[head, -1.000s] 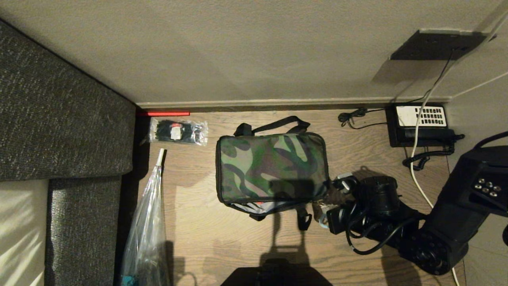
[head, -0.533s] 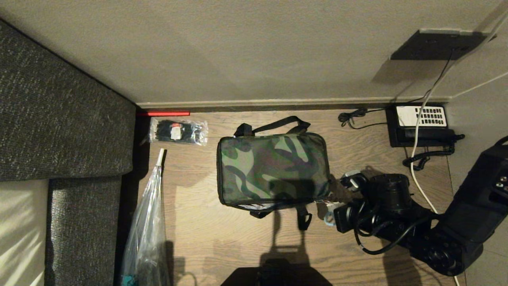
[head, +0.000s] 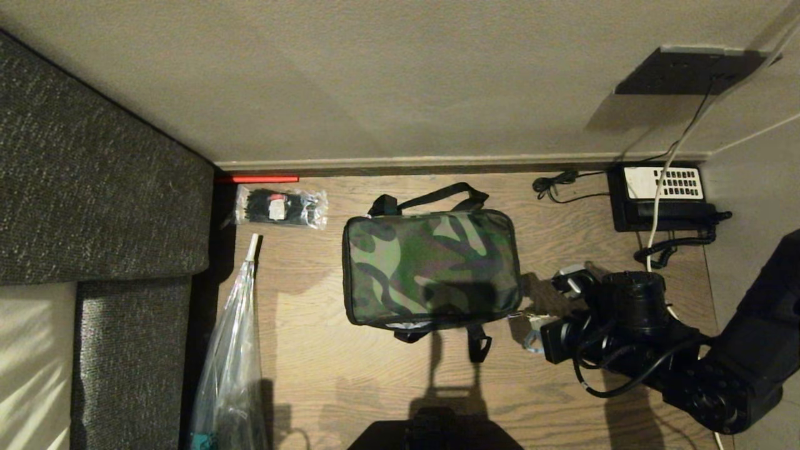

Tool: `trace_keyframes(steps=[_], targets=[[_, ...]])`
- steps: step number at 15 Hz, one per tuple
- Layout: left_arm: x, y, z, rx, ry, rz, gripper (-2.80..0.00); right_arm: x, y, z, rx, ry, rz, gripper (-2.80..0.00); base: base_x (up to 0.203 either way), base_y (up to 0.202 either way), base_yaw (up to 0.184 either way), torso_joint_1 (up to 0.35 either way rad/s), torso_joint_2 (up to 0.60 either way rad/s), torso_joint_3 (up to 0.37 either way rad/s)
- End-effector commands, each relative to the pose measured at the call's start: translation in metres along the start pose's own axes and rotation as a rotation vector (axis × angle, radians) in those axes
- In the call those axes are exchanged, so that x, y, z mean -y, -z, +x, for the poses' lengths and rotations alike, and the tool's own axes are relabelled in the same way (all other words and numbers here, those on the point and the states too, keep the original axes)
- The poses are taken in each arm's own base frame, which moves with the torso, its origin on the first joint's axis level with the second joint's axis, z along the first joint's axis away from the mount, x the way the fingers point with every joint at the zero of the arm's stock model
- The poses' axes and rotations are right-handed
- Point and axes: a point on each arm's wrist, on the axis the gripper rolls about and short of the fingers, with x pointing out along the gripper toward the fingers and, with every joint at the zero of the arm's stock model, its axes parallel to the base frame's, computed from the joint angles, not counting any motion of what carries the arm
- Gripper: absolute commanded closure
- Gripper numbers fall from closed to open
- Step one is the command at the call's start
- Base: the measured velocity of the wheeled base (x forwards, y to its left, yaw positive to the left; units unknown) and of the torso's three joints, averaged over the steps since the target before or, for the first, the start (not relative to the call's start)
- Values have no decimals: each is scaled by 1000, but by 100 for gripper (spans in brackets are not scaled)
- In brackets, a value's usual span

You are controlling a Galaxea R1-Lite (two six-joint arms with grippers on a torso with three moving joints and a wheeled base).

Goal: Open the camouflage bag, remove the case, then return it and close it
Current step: Open the top of the storage box

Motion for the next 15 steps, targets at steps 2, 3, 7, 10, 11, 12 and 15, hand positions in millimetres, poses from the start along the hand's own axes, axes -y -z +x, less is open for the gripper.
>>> trace_keyframes(steps=[2, 3, 7, 10, 11, 12, 15], targets=[[0, 0, 0, 0, -1, -1, 0, 6, -3, -4, 19, 18, 1, 0, 0, 0, 0, 0, 0, 0], [0, 1, 0, 0, -1, 0, 0, 7, -4, -5, 20, 21, -1, 0, 0, 0, 0, 0, 0, 0], [0, 1, 0, -1, 1, 0, 0, 14, -8, -6, 44, 42, -5, 0, 0, 0, 0, 0, 0, 0], [0, 0, 0, 0, -1, 0, 0, 23, -6, -11, 41, 67, -21, 0, 0, 0, 0, 0, 0, 0], [0, 1, 0, -2, -1, -1, 0, 23, -6, -12, 46, 70, -19, 0, 0, 0, 0, 0, 0, 0], [0, 1, 0, 0, -1, 0, 0, 24, -8, -12, 52, 72, -18, 0, 0, 0, 0, 0, 0, 0], [0, 1, 0, -1, -1, 0, 0, 25, -17, -9, 98, 76, -22, 0, 0, 0, 0, 0, 0, 0]])
